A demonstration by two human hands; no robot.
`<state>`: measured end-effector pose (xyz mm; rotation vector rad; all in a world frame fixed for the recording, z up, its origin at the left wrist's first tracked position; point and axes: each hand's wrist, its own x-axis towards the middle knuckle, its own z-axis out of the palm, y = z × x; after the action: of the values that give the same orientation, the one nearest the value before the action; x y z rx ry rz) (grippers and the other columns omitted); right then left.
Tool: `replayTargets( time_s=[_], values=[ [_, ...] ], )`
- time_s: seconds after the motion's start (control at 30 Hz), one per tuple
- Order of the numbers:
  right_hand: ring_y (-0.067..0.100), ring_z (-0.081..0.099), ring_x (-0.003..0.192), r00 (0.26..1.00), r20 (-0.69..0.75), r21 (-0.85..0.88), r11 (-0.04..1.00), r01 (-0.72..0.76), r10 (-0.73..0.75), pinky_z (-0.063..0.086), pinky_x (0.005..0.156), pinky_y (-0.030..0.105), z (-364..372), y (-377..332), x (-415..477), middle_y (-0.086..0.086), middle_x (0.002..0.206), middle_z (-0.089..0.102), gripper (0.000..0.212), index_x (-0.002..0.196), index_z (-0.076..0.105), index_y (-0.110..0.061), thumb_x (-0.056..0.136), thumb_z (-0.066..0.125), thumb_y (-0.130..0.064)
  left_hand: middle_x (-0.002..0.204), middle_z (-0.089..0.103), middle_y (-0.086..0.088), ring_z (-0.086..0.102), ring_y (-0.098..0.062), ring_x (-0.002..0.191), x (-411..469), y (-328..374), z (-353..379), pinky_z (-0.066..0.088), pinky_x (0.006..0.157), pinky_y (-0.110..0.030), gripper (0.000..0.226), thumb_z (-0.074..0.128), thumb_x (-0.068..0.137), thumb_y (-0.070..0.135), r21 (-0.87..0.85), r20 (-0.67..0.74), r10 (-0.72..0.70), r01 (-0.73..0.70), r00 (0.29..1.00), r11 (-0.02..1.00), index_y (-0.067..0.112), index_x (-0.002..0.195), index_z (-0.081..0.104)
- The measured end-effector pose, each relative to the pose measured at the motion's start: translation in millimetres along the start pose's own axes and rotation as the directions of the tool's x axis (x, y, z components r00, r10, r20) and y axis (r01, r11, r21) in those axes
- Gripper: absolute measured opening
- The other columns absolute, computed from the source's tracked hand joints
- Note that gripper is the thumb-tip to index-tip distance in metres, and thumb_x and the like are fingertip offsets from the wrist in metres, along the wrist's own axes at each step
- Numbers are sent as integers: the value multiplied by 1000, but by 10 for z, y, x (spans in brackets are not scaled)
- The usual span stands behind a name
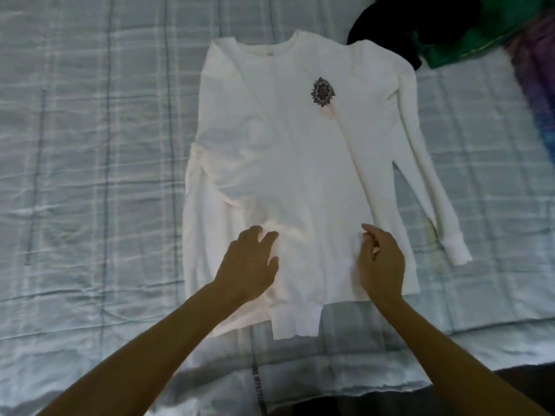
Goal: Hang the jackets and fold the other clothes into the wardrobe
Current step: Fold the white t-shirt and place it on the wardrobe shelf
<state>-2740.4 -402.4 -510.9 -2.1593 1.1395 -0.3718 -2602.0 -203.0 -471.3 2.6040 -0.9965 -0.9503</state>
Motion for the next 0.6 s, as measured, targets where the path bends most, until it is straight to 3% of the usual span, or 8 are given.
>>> replayTargets(
  time_s=[0.1, 0.23, 0.33, 0.4, 0.47, 0.5, 0.53, 0.6],
  values=[
    [21, 55, 106, 991, -132, -49, 999, 19, -25, 41, 98, 37, -89, 76, 279, 8, 111, 62, 35, 118, 60, -8, 91, 41, -20, 144, 42, -16, 45, -37, 128, 68, -10, 228, 35, 103, -53, 53, 54, 88, 39, 79, -146, 148, -138, 978, 987, 16, 136, 44],
    [33, 46, 119, 937, -301, -180, 955, -236, 175, 33, 101, 48, -442, 420, 820, 17, 126, 54, 39, 127, 54, -9, 92, 44, -23, 145, 39, -19, 38, -39, 133, 403, 240, 300, 32, 103, -58, 57, 49, 86, 42, 148, -220, 199, -169, 955, 974, 17, 137, 40],
    [34, 31, 134, 933, -250, -403, 848, -345, 261, 25, 105, 52, -669, 705, 1148, 16, 143, 40, 55, 140, 38, -11, 91, 48, -34, 144, 40, -22, 37, -40, 133, 666, 348, 329, 28, 104, -58, 55, 37, 89, 44, 215, -230, 160, -111, 960, 970, 14, 135, 46],
    [34, 44, 126, 930, -134, -440, 821, -365, 342, 36, 98, 48, -762, 880, 1303, 15, 138, 47, 63, 142, 35, -14, 87, 53, -39, 139, 45, -25, 44, -41, 128, 799, 385, 333, 33, 100, -60, 55, 34, 90, 43, 236, -173, 135, -92, 976, 967, 11, 131, 52],
    [33, 61, 98, 951, -98, -359, 881, -309, 294, 47, 78, 35, -842, 922, 1343, 15, 112, 64, 45, 125, 55, -15, 87, 51, -39, 141, 41, -26, 42, -41, 130, 885, 407, 370, 32, 102, -60, 50, 42, 93, 38, 250, -143, 129, -90, 981, 964, 10, 134, 50],
    [33, 63, 92, 948, -166, -281, 909, -308, 270, 45, 73, 30, -870, 869, 1333, 14, 104, 67, 36, 116, 62, -13, 89, 49, -34, 145, 36, -25, 36, -41, 134, 903, 426, 377, 29, 105, -59, 50, 46, 94, 36, 242, -123, 114, -81, 986, 967, 12, 137, 46],
    [32, 63, 93, 933, -262, -173, 939, -296, 246, 42, 74, 28, -886, 781, 1321, 14, 103, 68, 33, 114, 64, -12, 92, 48, -29, 148, 31, -24, 30, -40, 137, 910, 437, 384, 25, 108, -57, 52, 49, 94, 36, 226, -112, 98, -71, 989, 972, 13, 140, 43],
    [23, 62, 95, 910, -401, -16, 993, -120, 104, 39, 77, 20, -859, 430, 1230, 12, 106, 68, 32, 117, 65, -12, 91, 49, -24, 148, 32, -24, 29, -39, 137, 915, 442, 367, 24, 109, -55, 52, 48, 94, 36, 195, -127, 106, -80, 986, 977, 12, 140, 42]
  ],
)
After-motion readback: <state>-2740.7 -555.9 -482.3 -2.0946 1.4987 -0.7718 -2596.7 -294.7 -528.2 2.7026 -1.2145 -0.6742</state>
